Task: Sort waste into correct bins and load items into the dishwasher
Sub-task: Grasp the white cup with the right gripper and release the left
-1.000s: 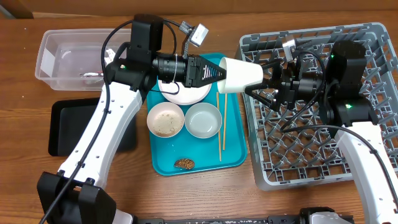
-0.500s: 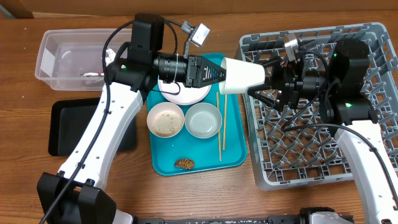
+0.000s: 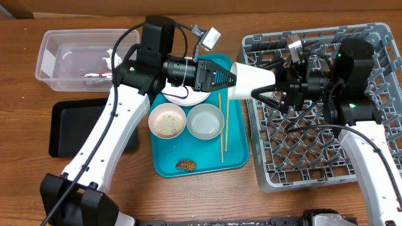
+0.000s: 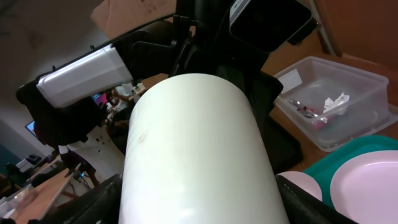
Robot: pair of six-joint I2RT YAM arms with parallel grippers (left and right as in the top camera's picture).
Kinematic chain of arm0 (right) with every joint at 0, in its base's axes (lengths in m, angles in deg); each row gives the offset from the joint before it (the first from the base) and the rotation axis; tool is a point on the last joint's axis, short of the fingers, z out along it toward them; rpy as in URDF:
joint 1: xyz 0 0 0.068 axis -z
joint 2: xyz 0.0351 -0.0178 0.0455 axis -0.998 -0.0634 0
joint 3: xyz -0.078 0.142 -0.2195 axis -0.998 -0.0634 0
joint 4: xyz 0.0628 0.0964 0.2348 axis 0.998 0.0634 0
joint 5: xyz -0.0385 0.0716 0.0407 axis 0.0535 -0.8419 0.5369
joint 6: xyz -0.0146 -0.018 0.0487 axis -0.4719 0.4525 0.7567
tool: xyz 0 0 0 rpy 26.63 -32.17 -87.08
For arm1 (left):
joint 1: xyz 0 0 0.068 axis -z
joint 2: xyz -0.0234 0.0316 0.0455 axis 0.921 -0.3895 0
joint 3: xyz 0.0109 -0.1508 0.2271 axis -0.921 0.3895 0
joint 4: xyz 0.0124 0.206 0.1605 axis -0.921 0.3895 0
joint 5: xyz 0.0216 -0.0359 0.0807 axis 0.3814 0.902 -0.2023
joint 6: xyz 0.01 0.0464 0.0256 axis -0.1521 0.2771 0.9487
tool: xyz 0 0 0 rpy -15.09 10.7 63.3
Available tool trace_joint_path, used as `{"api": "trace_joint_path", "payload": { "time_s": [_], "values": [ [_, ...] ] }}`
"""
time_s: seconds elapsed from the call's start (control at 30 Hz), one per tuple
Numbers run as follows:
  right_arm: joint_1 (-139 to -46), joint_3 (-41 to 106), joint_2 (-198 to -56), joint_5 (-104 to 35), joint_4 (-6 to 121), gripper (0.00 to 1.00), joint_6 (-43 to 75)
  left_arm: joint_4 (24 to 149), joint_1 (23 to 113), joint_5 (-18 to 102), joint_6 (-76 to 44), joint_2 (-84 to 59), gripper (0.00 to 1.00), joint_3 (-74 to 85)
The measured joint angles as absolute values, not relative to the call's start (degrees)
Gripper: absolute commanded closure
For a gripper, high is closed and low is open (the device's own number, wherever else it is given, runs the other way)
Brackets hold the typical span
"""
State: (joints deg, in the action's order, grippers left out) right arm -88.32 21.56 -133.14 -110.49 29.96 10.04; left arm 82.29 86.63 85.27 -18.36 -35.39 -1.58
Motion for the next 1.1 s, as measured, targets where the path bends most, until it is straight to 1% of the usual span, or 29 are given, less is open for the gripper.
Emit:
{"api": "trace_joint_path", "payload": {
  "time_s": [0.23, 0.4, 0.57, 0.6, 0.63, 0.77, 1.1],
  "values": [
    [-88.2, 21.6, -133.1, -110.3, 29.9, 0.32, 10.0, 80.6, 86.6, 85.2, -19.4, -35.4, 0.96, -1.6],
    [-88.1, 21.6, -133.1, -110.1, 29.5, 0.32, 10.1, 79.3, 86.6, 85.0, -20.7, -35.4, 0.96, -1.6],
    [-88.1, 21.6, -133.1, -110.0, 29.6, 0.31, 10.1, 79.1, 86.6, 84.8, -21.6, -35.4, 0.96, -1.6],
    [-88.1, 21.6, -133.1, -110.0, 29.6, 0.3, 10.1, 79.1, 86.6, 84.8, -21.6, -35.4, 0.96, -1.6],
    [-88.1, 21.6, -133.1, -110.0, 29.5, 0.25, 10.1, 79.1, 86.6, 84.8, -21.7, -35.4, 0.96, -1.6],
    [-88.1, 21.6, -133.1, -110.1, 29.5, 0.22, 9.9, 79.0, 86.7, 84.4, -22.3, -35.4, 0.96, -1.6],
    [-88.1, 21.6, -133.1, -110.1, 29.5, 0.23, 9.9, 78.2, 87.0, 84.0, -22.9, -35.4, 0.96, -1.6]
  ]
}}
